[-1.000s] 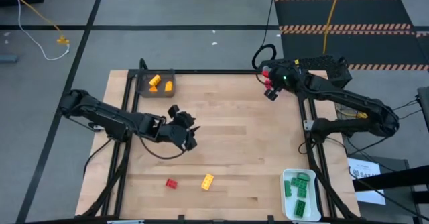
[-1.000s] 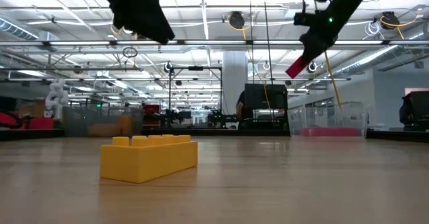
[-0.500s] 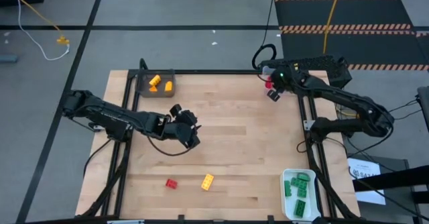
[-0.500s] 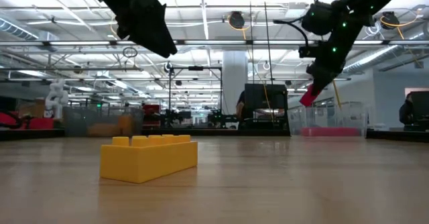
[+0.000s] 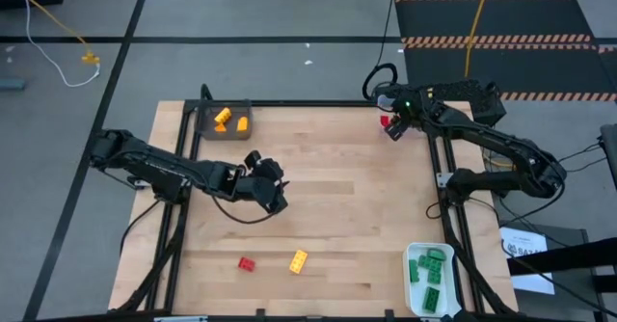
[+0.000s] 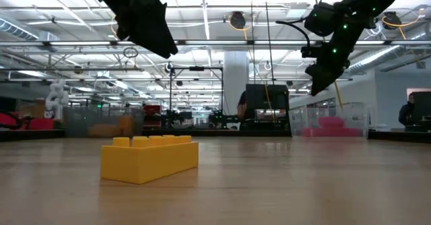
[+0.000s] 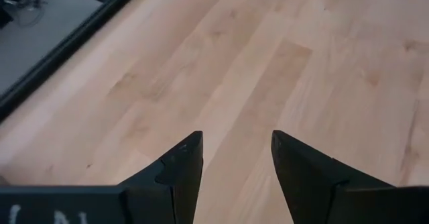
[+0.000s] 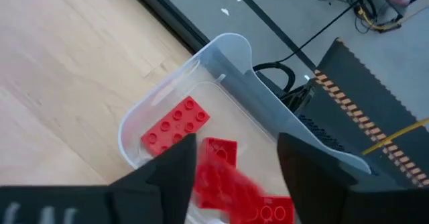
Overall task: Sort & place blocks by color
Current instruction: Put the red gamepiece into the transparent bin
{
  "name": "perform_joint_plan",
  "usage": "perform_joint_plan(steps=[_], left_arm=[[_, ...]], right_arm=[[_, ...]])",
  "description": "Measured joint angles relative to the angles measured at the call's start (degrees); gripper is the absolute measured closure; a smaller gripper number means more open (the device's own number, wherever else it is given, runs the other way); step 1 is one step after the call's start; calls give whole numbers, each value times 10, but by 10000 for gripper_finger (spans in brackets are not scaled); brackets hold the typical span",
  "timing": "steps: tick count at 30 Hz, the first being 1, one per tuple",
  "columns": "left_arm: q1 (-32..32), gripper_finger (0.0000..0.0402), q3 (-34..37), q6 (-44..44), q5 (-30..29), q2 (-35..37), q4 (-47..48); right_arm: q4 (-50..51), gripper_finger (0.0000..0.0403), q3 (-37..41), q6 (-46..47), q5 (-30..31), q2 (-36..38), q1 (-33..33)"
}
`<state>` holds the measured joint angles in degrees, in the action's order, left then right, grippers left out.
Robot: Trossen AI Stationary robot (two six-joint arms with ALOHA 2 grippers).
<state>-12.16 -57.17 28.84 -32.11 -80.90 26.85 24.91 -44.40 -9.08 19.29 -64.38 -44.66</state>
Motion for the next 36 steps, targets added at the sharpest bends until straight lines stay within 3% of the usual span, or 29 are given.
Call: perform_joint_plan(steps=[5,11,15,19,21,25,28,32,36], left_arm=[[0,222,0,0,21,0,3],[0,222,0,-2,21,0,5],[0,222,0,-2,22,0,32],[-4,222,0,-1,65,0,71],[-11,222,0,-1,86,0,64],[-32,222,0,-2,108,-6,36],[-51,222,0,-12,169,-5,51],[-87,222,0,-8,247,-6,105],[-130,222,0,14,281,-6,149]], right_arm=[[-1,162,0,25,0,1,1],[-28,164,0,35,-27,13,30],[-83,178,0,57,-103,35,66],[-137,187,0,97,-251,49,112],[-148,188,0,120,-294,49,147],[-144,188,0,123,-300,31,237],[-165,188,0,123,-300,15,303],[-238,188,0,123,-299,-12,383],[-331,188,0,142,-300,-48,445]])
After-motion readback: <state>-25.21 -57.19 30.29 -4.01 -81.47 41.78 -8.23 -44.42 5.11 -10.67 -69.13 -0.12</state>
